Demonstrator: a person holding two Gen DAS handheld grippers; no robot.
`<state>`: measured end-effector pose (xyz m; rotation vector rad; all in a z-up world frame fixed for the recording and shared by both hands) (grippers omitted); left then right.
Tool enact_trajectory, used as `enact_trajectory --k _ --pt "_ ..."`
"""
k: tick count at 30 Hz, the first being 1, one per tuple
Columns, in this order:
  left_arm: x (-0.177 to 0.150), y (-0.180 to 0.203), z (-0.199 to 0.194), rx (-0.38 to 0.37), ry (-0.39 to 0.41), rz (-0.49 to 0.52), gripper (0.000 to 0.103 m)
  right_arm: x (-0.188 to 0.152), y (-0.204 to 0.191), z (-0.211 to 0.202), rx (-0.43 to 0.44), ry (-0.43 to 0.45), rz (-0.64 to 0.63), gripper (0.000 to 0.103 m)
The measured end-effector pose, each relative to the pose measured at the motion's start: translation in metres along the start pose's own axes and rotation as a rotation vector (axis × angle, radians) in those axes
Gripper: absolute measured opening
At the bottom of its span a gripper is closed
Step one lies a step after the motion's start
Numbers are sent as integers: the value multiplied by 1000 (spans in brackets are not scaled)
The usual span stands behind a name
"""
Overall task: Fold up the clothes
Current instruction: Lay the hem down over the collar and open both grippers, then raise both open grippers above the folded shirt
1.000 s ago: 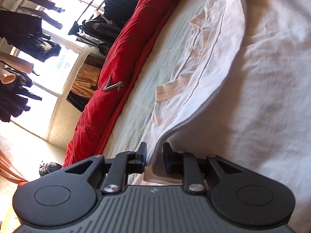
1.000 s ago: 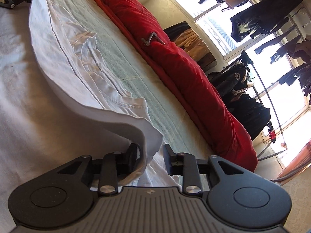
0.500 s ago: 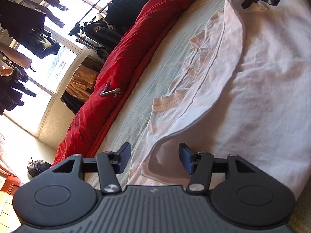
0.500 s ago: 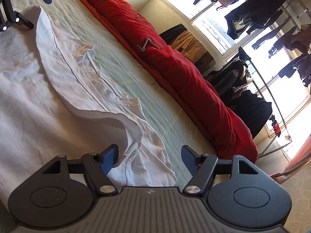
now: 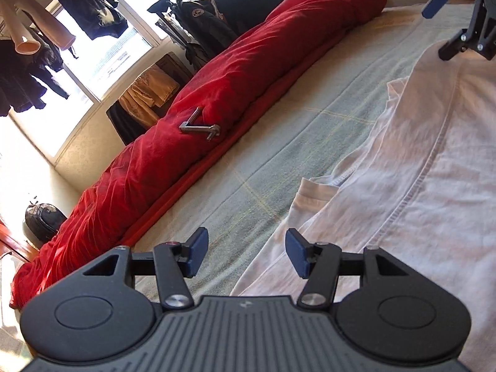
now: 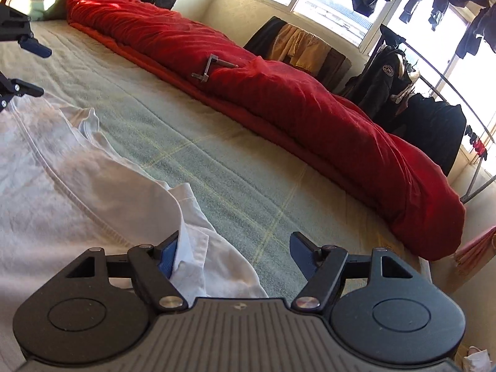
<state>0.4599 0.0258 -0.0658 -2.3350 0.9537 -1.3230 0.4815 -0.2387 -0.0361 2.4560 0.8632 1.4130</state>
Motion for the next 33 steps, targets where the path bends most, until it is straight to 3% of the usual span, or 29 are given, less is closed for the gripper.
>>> enact_trajectory --k 5,10,13,14,15,18,21,24,26,27,33 --pt "1 -12 -26 4 37 -17 57 10 21 -31 -30 54 29 81" --pt "-12 -28 -58 -8 56 -80 58 -2 29 -62 -33 59 37 81" --pt "-26 -36 -81 -22 65 -146 60 -19 29 -82 56 87 80 81" --pt "-31 -37 -88 -41 71 -168 65 -25 27 -86 109 88 84 81" --pt "-37 -37 -93 -68 73 -189 70 -31 22 -84 119 70 64 81" --pt "-50 -30 -99 -130 56 -224 70 -42 9 -65 93 2 42 79" --pt "-59 -17 -94 -133 9 -206 70 -49 6 -43 69 -46 97 78" --pt "-65 -10 -90 -143 -18 -211 70 -51 19 -32 33 -52 228 65" --pt "-69 -7 -89 -145 -28 -219 70 -54 30 -32 12 -65 291 44" --pt "-70 -6 -90 -146 -29 -223 70 -57 35 -32 2 -74 321 38" --pt "-81 -7 -107 -157 -8 -306 70 -83 56 -66 63 -94 469 35"
Point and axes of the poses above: each gripper's, at about its wrist camera, not at the fingertips, and z roughly the way its jaws point, y to its right, x to its top, the point moved 2 cm from there along z, roughly the way its jaws point, and after that the axes turned 4 degrees about -x, right-handed, at the moved point
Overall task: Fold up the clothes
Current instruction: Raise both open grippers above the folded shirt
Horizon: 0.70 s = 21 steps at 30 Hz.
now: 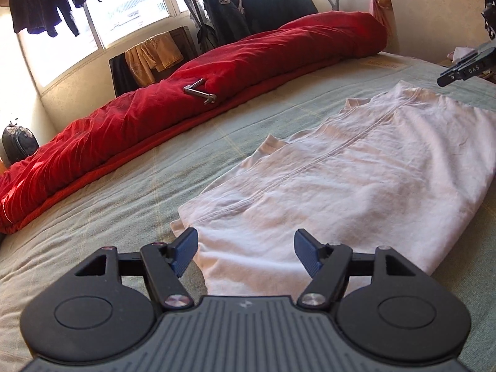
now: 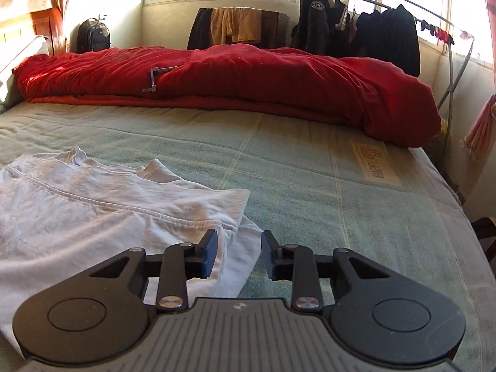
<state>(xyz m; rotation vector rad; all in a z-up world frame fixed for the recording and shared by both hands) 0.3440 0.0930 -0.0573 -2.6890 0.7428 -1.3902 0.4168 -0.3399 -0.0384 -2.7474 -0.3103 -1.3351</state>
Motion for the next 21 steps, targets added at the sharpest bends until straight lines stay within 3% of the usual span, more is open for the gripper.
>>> enact_trajectory --k 4,8,11,13,16,19,21 --pt "-11 -8 -13 -25 4 -111 70 -29 11 -26 119 -41 135 34" --pt "-21 -9 -24 -33 3 -156 70 -60 15 -39 209 -91 252 34" --pt "-26 -5 -31 -32 4 -162 70 -74 15 -49 259 -68 324 21" --pt "-28 -2 -33 -39 0 -165 70 -79 12 -53 292 -65 343 21" --pt "-31 -1 -34 -41 -6 -176 70 -86 8 -52 298 -77 350 20" --pt "-33 0 -34 -47 -12 -193 70 -88 14 -49 318 -80 399 7" --pt "-33 1 -35 -43 -14 -194 70 -88 14 -52 325 -84 398 7"
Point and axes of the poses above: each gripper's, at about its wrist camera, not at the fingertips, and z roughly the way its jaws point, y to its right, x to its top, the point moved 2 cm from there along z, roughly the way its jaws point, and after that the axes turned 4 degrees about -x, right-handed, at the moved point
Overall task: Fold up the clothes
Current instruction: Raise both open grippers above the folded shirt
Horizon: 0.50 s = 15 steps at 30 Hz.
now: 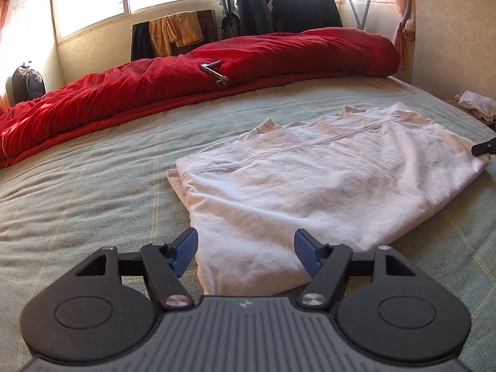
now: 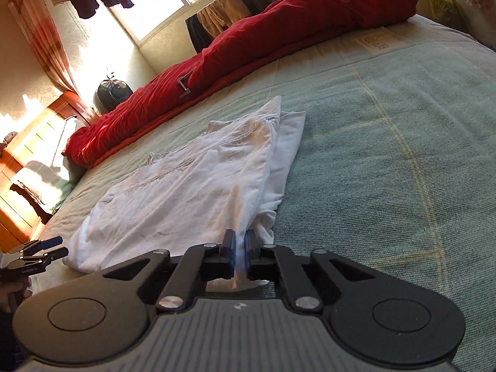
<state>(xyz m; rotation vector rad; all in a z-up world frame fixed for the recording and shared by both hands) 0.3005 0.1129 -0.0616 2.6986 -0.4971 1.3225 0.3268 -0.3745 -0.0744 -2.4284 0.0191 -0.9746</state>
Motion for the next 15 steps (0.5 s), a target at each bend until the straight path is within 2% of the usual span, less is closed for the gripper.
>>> enact_trajectory --k 6,10,15 --pt "-1 -4 -6 -4 4 -8 70 -8 -13 -16 -30 -41 -77 6" --pt "1 -7 -4 -22 5 -21 70 -10 -11 -13 -110 -51 -122 9" --pt "16 1 2 -102 44 -28 70 16 -27 -24 -177 83 -184 21"
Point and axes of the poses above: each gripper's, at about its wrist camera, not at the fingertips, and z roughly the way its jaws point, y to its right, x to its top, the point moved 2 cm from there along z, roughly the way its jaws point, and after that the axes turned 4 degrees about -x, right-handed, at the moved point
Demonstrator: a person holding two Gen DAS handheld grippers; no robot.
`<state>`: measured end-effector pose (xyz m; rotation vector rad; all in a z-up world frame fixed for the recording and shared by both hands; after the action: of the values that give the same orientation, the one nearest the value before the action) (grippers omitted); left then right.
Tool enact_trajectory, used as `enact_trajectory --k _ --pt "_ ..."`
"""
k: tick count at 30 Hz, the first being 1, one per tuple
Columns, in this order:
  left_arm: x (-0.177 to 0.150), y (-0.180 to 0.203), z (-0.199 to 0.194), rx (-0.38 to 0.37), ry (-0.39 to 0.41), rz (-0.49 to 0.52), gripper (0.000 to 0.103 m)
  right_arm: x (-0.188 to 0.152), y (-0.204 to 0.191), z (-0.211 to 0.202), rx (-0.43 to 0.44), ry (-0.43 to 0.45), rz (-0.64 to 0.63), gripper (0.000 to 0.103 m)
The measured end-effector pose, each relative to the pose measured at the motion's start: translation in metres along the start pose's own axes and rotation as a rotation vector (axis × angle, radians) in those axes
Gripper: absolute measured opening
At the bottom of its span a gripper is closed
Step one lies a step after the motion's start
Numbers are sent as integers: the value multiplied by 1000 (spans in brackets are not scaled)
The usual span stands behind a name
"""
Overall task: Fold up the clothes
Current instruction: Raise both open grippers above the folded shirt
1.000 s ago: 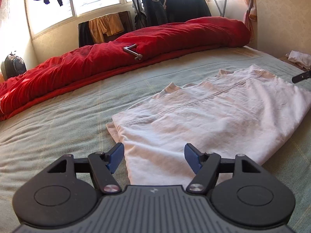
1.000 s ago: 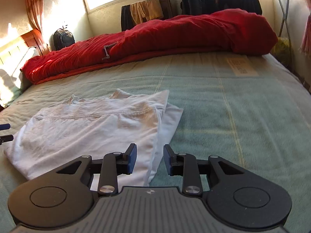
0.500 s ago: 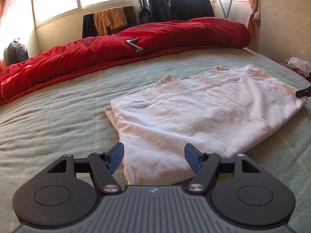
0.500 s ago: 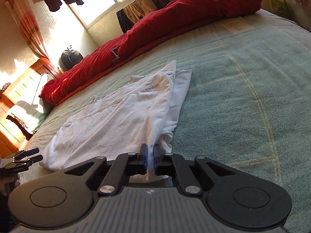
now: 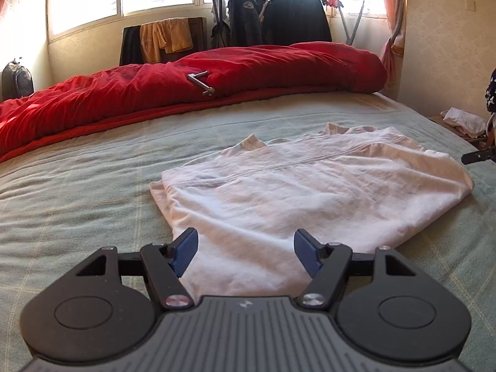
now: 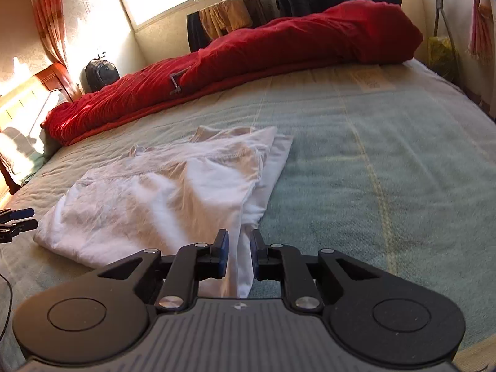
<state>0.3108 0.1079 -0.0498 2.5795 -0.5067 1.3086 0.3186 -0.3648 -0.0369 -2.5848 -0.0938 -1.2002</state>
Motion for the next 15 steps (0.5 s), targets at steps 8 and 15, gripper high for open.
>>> enact_trajectory --k 8,15 --pt "16 8 58 -88 -50 -34 69 37 -44 77 109 -46 -113 27" --pt "-19 -23 46 -36 -117 -59 69 28 -2 101 -68 -54 -112 19"
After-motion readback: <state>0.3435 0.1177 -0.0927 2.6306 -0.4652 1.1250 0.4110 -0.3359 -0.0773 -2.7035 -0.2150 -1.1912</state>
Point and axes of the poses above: each gripper's, at about its wrist camera, not at the fingertips, and z roughly the way its jaws point, y to its right, x to its top, the point moved 2 cm from there along z, roughly the way its jaws point, and after that the axes turned 4 degrees about -x, right-handed, at the moved point
